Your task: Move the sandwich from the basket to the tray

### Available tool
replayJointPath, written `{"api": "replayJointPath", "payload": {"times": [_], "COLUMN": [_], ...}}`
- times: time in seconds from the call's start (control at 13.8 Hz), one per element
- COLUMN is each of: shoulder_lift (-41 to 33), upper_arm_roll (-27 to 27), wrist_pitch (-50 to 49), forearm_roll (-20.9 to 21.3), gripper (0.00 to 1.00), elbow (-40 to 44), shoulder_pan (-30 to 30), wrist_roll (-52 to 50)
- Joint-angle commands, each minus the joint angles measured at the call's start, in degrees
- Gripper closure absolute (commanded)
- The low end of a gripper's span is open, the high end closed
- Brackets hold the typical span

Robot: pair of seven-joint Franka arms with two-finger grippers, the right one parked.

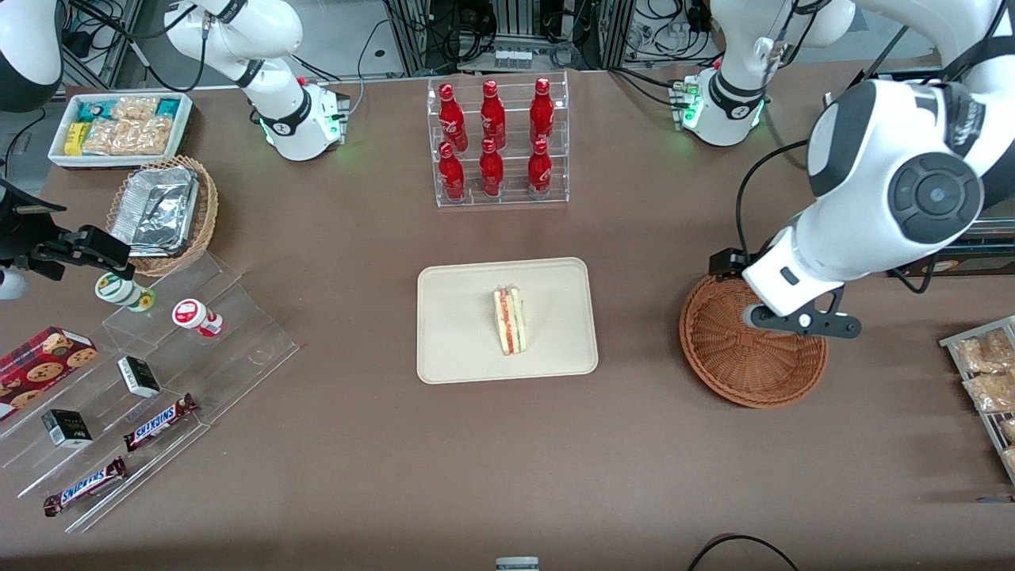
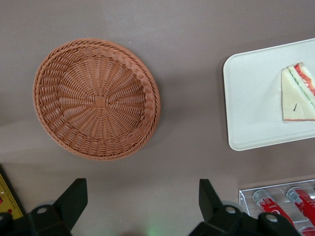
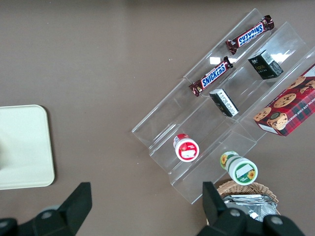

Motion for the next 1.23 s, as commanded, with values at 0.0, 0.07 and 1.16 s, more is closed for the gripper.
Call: {"api": "replayJointPath", "payload": {"times": [0.0,0.07,1.16], "shoulder_lift": [-3.13,-3.57,-14.83], "upper_arm_roll": [-4.63,-6.99,-20.02], "wrist_pitch": [-0.75,-1.62,-6.02], "forearm_roll": [0.44,0.88,5.55], "gripper": [0.0,0.0,0.0], "elbow": [-2.3,-2.3,-9.24], "shoulder_pan": [5.95,7.71,26.01], "wrist_roll": [0.87,0.87,4.91]}}
